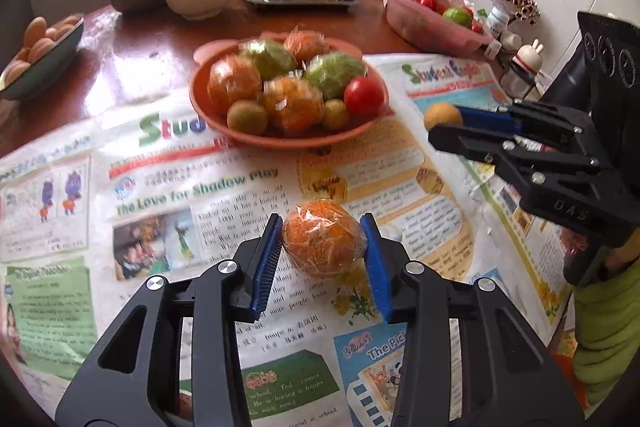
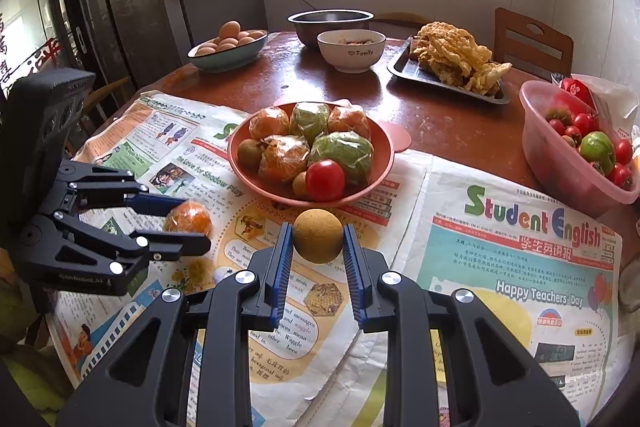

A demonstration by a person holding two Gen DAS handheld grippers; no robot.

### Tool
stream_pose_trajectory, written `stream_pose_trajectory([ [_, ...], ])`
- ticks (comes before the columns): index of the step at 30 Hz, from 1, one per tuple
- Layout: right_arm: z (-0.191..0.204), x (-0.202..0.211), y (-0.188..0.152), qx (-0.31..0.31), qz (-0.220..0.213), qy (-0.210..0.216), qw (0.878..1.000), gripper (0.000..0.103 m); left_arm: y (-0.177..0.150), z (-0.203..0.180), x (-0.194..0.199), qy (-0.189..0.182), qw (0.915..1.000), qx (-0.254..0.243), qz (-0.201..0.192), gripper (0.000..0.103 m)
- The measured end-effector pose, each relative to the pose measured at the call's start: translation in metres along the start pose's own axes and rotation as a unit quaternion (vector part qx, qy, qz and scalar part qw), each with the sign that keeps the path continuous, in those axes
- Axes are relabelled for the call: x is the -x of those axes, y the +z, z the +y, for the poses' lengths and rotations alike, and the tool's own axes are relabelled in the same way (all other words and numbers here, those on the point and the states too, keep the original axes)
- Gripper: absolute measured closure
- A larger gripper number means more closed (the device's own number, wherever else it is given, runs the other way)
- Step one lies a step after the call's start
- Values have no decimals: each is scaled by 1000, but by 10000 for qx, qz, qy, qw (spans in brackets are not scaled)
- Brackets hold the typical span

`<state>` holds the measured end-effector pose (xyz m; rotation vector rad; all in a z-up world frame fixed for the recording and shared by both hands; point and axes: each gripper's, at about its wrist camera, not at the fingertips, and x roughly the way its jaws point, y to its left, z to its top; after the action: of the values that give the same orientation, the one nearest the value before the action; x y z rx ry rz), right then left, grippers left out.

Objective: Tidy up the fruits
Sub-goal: 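Carry the bagged mandarin and tan fruit up over the orange plate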

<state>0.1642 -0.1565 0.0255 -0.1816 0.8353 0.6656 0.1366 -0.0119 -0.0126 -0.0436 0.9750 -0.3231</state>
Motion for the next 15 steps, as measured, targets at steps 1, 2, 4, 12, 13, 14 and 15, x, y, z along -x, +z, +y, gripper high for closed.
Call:
stream_pose_trajectory([
  [1,0,1,2,7,-18,-8,10000,79,4,1,3,10,10000,-1,-51,71],
  [2,-1,1,4,4,-37,-6,10000,79,7,1,5,20,10000,-13,-80,71],
  [4,-2,3,8,0,-70,2,10000,79,16,3,9,30,9999,-15,-162,71],
  [12,-10,1,30,48,-187,-12,9998,79,49,12,6,92,9996,-44,-266,71],
  [13,-12,0,34,58,-199,-21,9998,79,53,13,4,103,9996,-47,-271,71],
  [14,-14,-1,37,60,-206,-32,9998,79,56,13,2,96,9996,-56,-264,71],
  [15,-16,-3,40,61,-211,-39,9998,79,60,13,-1,93,9996,-62,-261,71],
])
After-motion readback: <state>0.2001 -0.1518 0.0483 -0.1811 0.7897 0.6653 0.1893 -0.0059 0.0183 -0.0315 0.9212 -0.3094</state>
